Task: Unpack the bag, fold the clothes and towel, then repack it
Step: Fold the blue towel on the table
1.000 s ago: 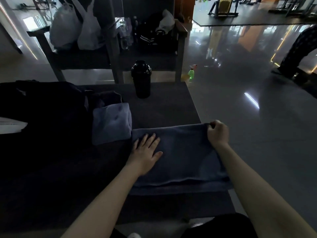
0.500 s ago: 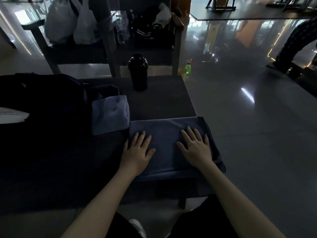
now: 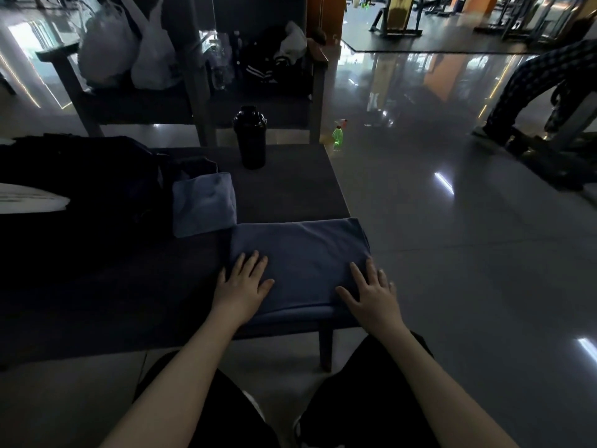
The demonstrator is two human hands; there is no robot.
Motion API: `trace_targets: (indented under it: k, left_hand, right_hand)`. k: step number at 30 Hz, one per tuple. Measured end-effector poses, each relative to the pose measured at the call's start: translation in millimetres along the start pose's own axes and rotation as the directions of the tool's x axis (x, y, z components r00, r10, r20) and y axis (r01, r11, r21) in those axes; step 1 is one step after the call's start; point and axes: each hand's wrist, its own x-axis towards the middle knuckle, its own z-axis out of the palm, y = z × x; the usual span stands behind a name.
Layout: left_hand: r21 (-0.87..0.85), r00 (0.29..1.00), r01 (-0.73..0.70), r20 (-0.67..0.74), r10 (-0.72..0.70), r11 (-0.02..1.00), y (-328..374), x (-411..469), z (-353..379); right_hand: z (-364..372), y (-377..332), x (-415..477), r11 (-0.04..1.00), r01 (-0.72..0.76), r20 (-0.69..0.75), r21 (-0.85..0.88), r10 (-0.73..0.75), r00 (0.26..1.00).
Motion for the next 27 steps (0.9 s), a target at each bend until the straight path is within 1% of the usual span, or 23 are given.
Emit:
trace_targets:
  k: [3, 6, 10, 12, 15, 17, 21, 24, 27]
  left_hand:
    - [0.025, 0.999, 0.017, -0.039, -0.016, 1.0, 1, -13, -2]
    - [0.094, 0.995, -0.035, -0.094, 0.044, 0.995, 4, -31, 2]
    - [0.031, 0.997, -0.068, -0.029, 0.069, 0.997, -1, -53, 9]
    - [0.025, 0.991, -0.131, 0.006, 0.131, 0.991, -3, -61, 7]
    - [0.171, 0.973, -0.23, 0.057, 0.223, 0.958, -7, -70, 8]
    - [0.217, 0.969, -0.246, 0.048, 0.241, 0.945, -9, -73, 4]
    - [0.162, 0.964, -0.266, 0.07, 0.257, 0.95, -15, -72, -6]
    - [0.117, 0.961, -0.268, 0.107, 0.256, 0.956, -21, -72, -14]
    - [-0.011, 0.968, -0.231, 0.097, 0.231, 0.973, -24, -72, -20]
  right_hand:
    - [0, 1, -14, 0.999, 0.022, 0.014, -0.024, -0.022, 1.0]
    - [3, -2, -22, 0.998, 0.039, 0.041, -0.041, -0.037, 0.998]
    - [5, -5, -27, 0.997, 0.058, 0.045, -0.056, -0.055, 0.997]
    - [6, -6, -28, 0.996, 0.06, 0.046, -0.066, -0.057, 0.997]
    - [6, -6, -28, 0.993, 0.071, 0.03, -0.089, -0.069, 0.997]
    - [6, -6, -31, 0.988, 0.11, 0.013, -0.105, -0.109, 0.994]
    - [6, -4, -37, 0.978, 0.184, 0.054, -0.102, -0.179, 0.982]
    - [0, 1, -37, 0.957, 0.245, 0.111, -0.155, -0.23, 0.967]
    - [-3, 8, -34, 0.932, 0.304, 0.131, -0.195, -0.283, 0.95]
